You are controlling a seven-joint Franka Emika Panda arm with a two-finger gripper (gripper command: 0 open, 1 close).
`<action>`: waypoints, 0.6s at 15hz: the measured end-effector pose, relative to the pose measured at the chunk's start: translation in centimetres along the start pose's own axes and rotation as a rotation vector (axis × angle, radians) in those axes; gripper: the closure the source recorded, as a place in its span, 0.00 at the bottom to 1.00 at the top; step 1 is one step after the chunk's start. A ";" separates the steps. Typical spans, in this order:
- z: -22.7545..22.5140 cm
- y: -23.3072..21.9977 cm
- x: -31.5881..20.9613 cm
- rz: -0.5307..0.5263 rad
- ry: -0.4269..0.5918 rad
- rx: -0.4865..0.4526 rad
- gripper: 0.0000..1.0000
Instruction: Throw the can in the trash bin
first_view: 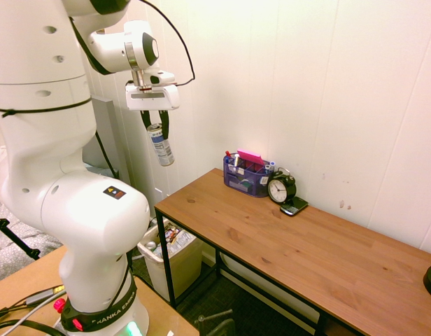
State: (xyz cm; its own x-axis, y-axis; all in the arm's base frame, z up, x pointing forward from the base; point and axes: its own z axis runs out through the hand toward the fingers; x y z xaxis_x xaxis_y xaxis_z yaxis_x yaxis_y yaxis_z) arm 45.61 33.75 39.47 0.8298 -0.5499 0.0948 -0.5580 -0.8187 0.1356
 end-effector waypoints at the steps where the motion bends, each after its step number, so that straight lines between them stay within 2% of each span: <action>1: 0.5 -1.1 2.5 -0.017 -0.007 -0.001 1.00; 3: 2.1 -3.0 6.1 -0.055 -0.035 -0.006 1.00; 5: 4.2 -4.6 6.4 -0.093 -0.055 -0.022 1.00; 6: 5.1 -5.4 5.1 -0.118 -0.062 -0.033 1.00; 9: 5.9 -10.5 -3.7 -0.170 -0.046 -0.045 1.00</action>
State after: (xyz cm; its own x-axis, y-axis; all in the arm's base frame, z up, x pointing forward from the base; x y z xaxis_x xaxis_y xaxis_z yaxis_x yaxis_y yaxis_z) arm 48.41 43.39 31.85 0.9107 -0.4124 0.0217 -0.4088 -0.8926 0.1900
